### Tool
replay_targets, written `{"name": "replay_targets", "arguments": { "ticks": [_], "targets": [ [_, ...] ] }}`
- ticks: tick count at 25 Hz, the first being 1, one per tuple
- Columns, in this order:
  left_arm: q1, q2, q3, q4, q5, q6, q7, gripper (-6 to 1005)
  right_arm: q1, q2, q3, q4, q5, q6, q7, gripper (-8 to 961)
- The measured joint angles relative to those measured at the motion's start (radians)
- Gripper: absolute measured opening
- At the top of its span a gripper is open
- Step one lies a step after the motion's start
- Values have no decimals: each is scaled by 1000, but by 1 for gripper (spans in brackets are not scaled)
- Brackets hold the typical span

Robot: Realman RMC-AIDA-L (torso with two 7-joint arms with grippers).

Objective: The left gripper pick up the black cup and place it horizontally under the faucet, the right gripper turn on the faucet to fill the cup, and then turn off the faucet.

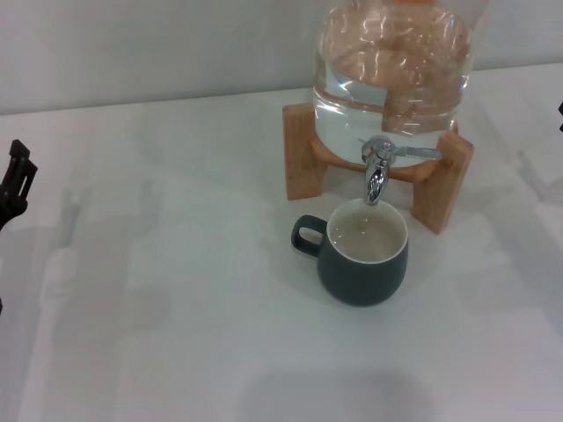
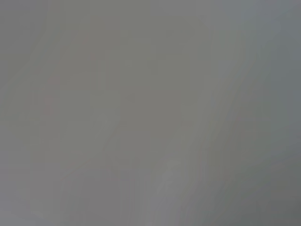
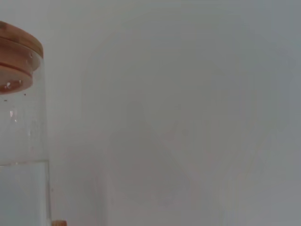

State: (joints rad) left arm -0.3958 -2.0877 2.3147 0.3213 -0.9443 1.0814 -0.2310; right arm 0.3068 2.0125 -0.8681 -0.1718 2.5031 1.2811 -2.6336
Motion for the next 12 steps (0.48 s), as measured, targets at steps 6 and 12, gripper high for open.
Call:
{"name": "replay_targets", "arguments": {
  "ticks": [6, 12],
  "targets": [
    [0, 0, 0, -1, -4, 0, 0, 794, 0, 0, 0, 2, 0, -2, 0, 838],
    [0, 1, 0, -1, -5, 0, -1, 794, 0, 0, 0, 2, 0, -2, 0, 838]
  ]
}}
